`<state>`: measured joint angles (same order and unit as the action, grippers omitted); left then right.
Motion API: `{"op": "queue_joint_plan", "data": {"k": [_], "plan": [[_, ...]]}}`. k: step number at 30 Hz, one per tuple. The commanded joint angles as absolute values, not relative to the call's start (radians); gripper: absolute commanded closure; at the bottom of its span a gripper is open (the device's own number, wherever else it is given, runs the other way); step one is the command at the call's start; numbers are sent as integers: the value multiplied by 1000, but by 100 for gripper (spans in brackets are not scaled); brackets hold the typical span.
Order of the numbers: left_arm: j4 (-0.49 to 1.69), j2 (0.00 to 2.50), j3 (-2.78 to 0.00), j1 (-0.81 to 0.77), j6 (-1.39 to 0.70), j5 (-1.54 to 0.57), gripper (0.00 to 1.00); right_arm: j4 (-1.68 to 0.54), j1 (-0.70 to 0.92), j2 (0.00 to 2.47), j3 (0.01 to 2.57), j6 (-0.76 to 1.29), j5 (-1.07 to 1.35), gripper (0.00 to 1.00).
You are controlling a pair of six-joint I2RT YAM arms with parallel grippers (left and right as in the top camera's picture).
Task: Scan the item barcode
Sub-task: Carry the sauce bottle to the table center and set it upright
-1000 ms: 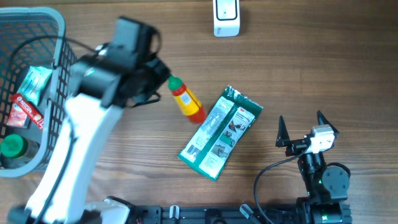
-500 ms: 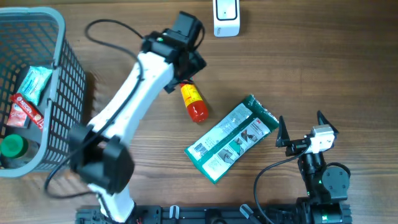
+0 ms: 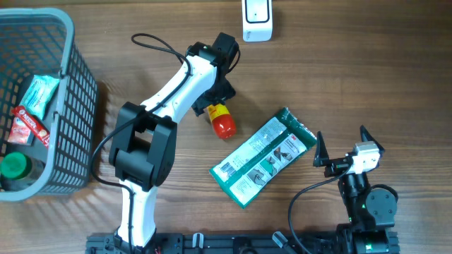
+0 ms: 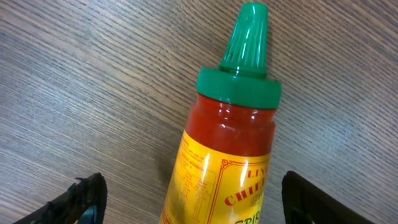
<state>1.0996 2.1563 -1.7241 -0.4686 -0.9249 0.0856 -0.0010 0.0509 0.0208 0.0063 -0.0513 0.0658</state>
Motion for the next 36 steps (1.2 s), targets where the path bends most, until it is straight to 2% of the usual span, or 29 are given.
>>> {"op": "queue_joint_plan", "data": {"k": [1,10,17,22,30,36], "plan": [[1107,2157,-1732,-469,-865,20,22,1,56,21,6,-60,51,0],[1114,2222,-1726,-471,-813,-113,23,1,56,21,6,-60,51,0],[1098,2228,-1657,-481,-815,-116,44,1,56,21,6,-60,51,0],[1099,2228,-1618,-485,-815,-116,63,1,56,21,6,-60,51,0],[1102,2215,-1618,-533,-813,-126,66,1,56,21,6,-60,51,0],[1079,2204,-1632,-623,-709,-126,65,1,56,21,6,-60,51,0]]}}
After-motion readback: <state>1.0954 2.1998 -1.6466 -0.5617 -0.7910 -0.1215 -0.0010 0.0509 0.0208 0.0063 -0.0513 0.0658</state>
